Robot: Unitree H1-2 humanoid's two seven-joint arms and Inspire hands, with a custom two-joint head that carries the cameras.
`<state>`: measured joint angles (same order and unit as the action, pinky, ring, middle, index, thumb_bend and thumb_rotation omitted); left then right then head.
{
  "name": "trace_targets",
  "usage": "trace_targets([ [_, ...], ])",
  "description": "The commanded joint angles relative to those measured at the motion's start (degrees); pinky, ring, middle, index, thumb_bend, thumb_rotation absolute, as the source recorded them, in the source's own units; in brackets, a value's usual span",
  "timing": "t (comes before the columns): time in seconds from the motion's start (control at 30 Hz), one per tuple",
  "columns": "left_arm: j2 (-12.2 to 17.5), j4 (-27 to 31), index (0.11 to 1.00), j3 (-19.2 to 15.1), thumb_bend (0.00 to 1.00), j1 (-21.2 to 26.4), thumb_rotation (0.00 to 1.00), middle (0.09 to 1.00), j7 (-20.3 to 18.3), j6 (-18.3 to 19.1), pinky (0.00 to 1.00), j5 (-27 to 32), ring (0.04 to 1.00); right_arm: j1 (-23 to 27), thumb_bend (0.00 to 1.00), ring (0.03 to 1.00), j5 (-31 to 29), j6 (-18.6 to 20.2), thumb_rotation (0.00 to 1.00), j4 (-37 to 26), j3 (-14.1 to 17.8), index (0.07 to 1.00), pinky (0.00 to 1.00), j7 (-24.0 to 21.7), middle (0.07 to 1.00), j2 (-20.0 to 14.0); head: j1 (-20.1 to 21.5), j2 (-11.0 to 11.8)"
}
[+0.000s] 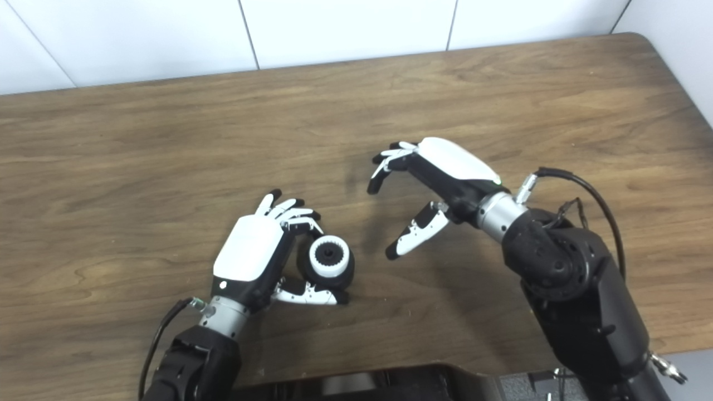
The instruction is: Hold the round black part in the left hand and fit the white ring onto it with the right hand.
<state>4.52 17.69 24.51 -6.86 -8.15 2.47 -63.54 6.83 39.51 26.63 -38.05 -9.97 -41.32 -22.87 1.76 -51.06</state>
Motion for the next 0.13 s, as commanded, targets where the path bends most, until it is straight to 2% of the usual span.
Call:
trace_targets([
  [0.0, -0.2, 1.6, 0.494, -0.2, 0.52, 1.1, 0.07, 0.781, 0.4, 0.4, 1.00, -0.5, 0.890, 1.6, 1.00, 0.963, -0.2, 0.2, 0.17, -2.3, 1.0, 0.634, 1.00, 0.1, 0.878, 0.1, 0.1, 0.0],
  [0.1, 0.0, 1.8, 0.496, -0.3, 0.52, 1.2, 0.07, 0.785, 0.2, 0.7, 1.00, -1.1, 0.889, 1.4, 1.00, 0.961, -0.1, 0.2, 0.17, -2.1, 1.1, 0.634, 1.00, 0.2, 0.874, 0.4, -0.1, 0.1],
])
